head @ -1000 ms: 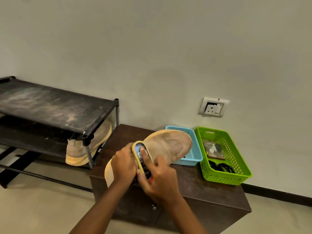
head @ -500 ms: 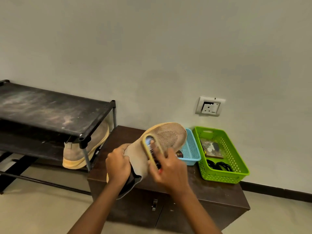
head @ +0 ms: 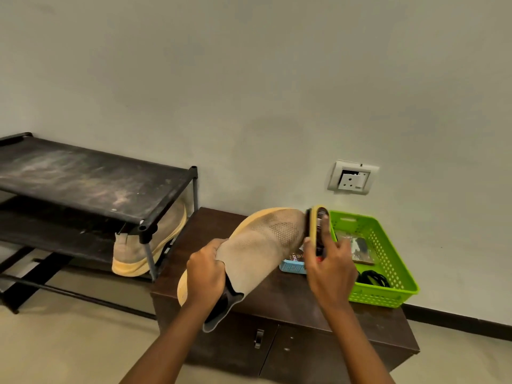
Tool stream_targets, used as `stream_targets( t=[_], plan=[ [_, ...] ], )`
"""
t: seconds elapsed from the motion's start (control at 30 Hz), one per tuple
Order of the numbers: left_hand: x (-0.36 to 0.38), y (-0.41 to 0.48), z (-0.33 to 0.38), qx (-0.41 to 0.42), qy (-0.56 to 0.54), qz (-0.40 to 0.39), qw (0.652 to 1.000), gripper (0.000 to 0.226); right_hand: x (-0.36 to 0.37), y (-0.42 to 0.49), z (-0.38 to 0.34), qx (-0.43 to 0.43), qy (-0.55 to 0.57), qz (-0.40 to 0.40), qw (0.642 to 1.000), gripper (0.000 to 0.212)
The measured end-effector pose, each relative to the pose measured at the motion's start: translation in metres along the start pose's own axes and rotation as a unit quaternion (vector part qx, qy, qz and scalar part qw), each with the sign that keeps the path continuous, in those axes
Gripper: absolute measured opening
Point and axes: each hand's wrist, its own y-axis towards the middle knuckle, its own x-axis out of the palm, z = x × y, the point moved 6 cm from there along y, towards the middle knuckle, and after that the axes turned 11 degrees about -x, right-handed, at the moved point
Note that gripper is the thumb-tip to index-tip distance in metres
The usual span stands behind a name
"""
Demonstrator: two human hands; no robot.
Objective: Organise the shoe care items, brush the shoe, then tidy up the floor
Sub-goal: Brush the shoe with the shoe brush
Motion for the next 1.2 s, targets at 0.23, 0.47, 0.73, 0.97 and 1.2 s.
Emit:
stream_targets(
  t=[0.23,0.47,0.73,0.97,1.2],
  plan=[
    [0.003,0.006,-0.018,0.016,-0.021,-0.004,1.000,0.049,0.007,-0.018,-0.009,0.011,0.077,-0.014,0.997,0.057],
    [0.015,0.001,-0.025,-0.049,0.008,-0.038,0.998,0.068,0.046,-0.036,-0.030,-0.006,0.156,-0.111,0.982,0.058],
    [0.029,-0.003,-0.053,-0.101,0.286,-0.191,0.934,0.048,0.096,-0.070,-0.030,0.021,0.156,-0.317,0.935,0.055],
    [0.047,-0.007,-0.041,0.045,0.341,-0.204,0.917,0.075,0.114,-0.069,-0.024,0.060,0.196,-0.318,0.926,0.054],
    [0.062,-0.008,-0.021,0.144,0.294,-0.211,0.921,0.059,0.111,-0.066,-0.018,0.078,0.221,-0.308,0.922,0.048]
  ],
)
